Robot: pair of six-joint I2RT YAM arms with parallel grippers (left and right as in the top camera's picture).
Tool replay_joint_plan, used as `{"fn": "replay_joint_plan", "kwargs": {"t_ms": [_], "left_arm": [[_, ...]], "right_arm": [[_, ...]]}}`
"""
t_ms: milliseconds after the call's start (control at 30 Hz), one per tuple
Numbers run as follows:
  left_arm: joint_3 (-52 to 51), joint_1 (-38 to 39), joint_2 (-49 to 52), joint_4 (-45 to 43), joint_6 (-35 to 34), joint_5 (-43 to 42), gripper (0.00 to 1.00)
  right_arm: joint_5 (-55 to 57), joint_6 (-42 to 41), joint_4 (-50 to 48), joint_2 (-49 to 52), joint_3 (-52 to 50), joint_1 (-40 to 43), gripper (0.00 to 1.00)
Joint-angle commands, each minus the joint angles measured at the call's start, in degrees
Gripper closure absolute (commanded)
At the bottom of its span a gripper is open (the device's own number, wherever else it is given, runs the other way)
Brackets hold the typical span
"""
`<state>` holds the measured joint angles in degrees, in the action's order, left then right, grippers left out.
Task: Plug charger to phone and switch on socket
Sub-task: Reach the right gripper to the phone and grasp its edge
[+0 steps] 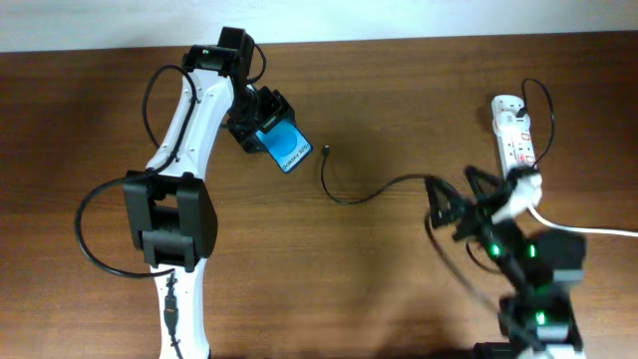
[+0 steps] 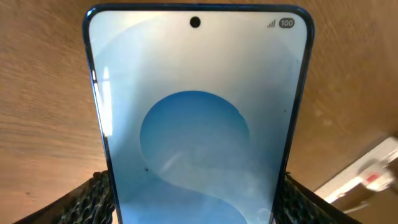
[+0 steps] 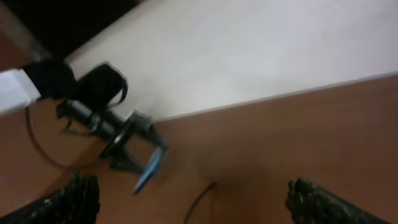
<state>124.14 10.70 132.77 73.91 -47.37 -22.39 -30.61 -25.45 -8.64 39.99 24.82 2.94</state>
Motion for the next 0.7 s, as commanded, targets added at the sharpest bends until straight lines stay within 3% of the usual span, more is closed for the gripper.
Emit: {"fn": "replay_joint_plan", "kwargs": {"t_ms": [0,100,167,267,333,367,400,433,567,667], "left_arm": [[1.5,-0.2,-0.3,-0.2,-17.7,-2.1,1.0],[1.5,0.1,-0.3,-0.8,-24.1,-4.8,1.0],[1.5,0.4,-0.3,-0.9,-24.0,-5.3,1.0],[1.5,0.5,-0.3,-0.9,-25.6,-6.0,1.0],[1.5,1.2,-0.3,-0.8,-29.9,-6.1,1.0],[1.5,1.6,-0.3,-0.8,-31.6,-6.1,1.0],[1.5,2.3,-0.3,-1.0,-33.0,-5.1,1.0],[1.5,3.0,-0.3,-1.3,-33.4,-1.8,1.0],[1.5,5.9,-0.3,-1.2,-33.4,9.9,1.0],[1.5,7.8,-0.3,-1.0,-33.4,13.9,1.0]], "right_arm": [[-15.7,-0.3,0.0,18.4,9.5,-0.3,0.01],[-23.2,-2.0,-4.1,37.8,17.8,-3.1,0.01],[-23.2,-4.1,-6.5,44.3,21.1,-6.2,0.02],[-22.1,-8.4,-18.0,53.0,23.8,-10.1,0.02],[-17.4,-20.3,-23.8,57.4,23.8,-11.8,0.02],[-15.8,-20.7,-24.0,58.3,23.8,-12.4,0.02],[-14.3,-20.7,-23.7,59.3,23.8,-13.1,0.06],[-12.7,-21.1,-23.7,60.6,23.8,-13.9,0.32],[-4.3,-23.3,-17.4,61.3,24.0,-17.5,0.32],[-1.7,-23.3,-13.6,61.4,25.3,-18.4,0.36]]}}
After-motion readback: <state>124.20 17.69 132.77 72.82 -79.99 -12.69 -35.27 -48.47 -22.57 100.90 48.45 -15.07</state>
